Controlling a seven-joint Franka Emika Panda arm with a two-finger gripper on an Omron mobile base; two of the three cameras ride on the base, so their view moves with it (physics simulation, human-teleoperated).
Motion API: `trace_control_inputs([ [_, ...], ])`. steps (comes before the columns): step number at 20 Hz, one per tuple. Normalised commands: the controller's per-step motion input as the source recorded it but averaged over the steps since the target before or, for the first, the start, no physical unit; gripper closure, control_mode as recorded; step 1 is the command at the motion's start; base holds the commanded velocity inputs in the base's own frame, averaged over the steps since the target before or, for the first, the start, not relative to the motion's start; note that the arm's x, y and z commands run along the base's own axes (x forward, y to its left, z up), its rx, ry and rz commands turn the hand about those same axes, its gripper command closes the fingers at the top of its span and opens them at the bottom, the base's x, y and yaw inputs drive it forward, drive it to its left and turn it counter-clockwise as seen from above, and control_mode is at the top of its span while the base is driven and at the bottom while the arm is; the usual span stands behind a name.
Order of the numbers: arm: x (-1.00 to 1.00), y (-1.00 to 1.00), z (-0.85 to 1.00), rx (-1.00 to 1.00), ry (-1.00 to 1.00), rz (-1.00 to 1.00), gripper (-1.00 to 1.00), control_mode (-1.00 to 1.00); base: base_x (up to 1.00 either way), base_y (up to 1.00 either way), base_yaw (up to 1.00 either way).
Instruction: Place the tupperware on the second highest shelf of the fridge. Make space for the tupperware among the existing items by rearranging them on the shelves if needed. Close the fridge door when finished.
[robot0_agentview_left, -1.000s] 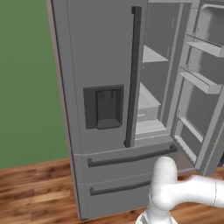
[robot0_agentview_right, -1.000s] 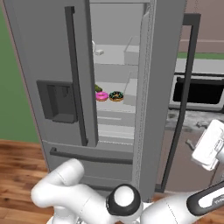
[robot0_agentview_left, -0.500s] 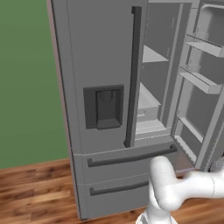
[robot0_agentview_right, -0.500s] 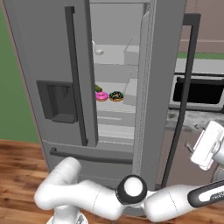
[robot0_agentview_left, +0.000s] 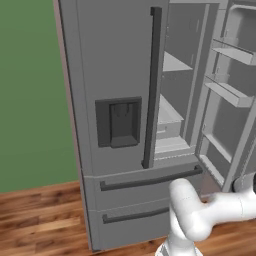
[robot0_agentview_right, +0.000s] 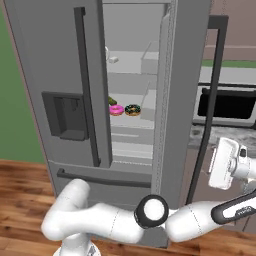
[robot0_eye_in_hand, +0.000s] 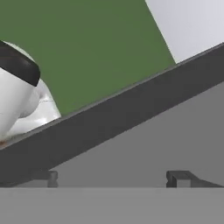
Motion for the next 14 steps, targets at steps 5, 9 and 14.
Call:
trace_control_inputs([
  [5,-0.75,1.0,0.01,-0.53,-0.43,0.25,-1.0,-1.0,0.0,0.0,0.0],
  [9,-0.49,1.0,0.11,-0.51,-0.51,0.06,-1.0,-1.0,0.0,0.0,0.0],
  [14,-0.06,1.0,0.13,-0.43,-0.48,-0.13,-1.0,-1.0,0.0,0.0,0.0],
])
